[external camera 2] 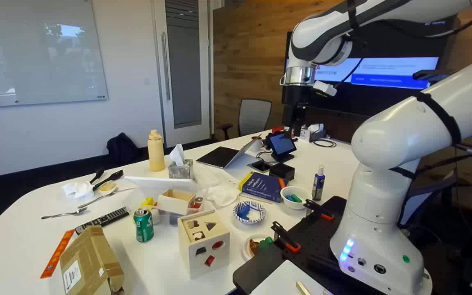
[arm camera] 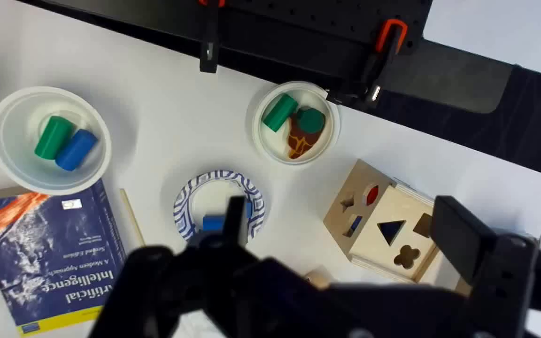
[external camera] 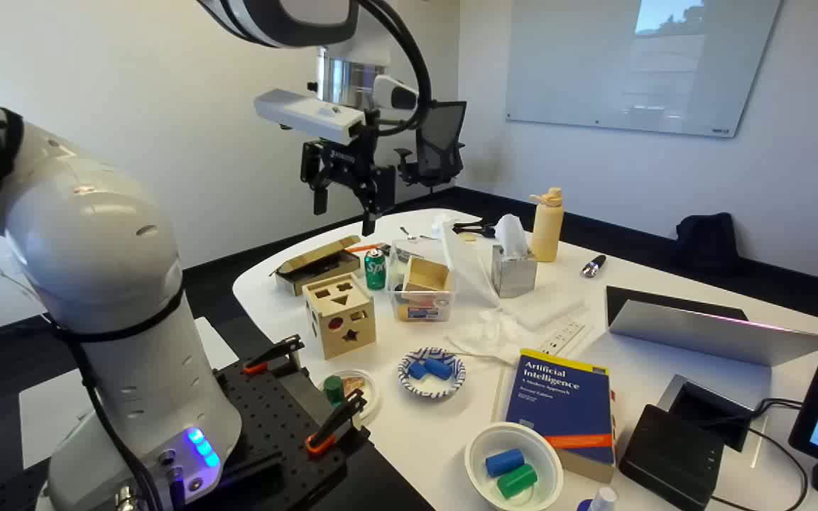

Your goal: Pick up a wipe and put it on the table

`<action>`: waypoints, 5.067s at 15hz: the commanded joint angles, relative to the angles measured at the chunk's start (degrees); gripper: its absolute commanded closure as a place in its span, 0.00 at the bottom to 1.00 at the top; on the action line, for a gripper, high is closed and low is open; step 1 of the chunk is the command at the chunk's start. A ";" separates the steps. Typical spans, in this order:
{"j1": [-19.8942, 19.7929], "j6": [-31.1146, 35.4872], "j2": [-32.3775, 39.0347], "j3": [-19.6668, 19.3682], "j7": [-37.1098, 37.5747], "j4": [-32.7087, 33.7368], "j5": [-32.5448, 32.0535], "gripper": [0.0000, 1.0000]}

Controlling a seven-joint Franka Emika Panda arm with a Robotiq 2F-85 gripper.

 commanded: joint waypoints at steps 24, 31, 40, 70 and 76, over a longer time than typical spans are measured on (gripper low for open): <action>9.84 54.58 79.87 1.89 -46.94 33.61 52.99 0.00; -1.86 55.34 105.02 10.16 -40.21 56.72 41.73 0.00; -14.12 56.40 110.70 20.33 -26.29 64.17 12.91 0.59; -5.36 12.68 104.79 13.09 12.05 74.18 1.50 1.00; -4.44 -2.16 105.47 12.86 17.71 78.71 2.28 1.00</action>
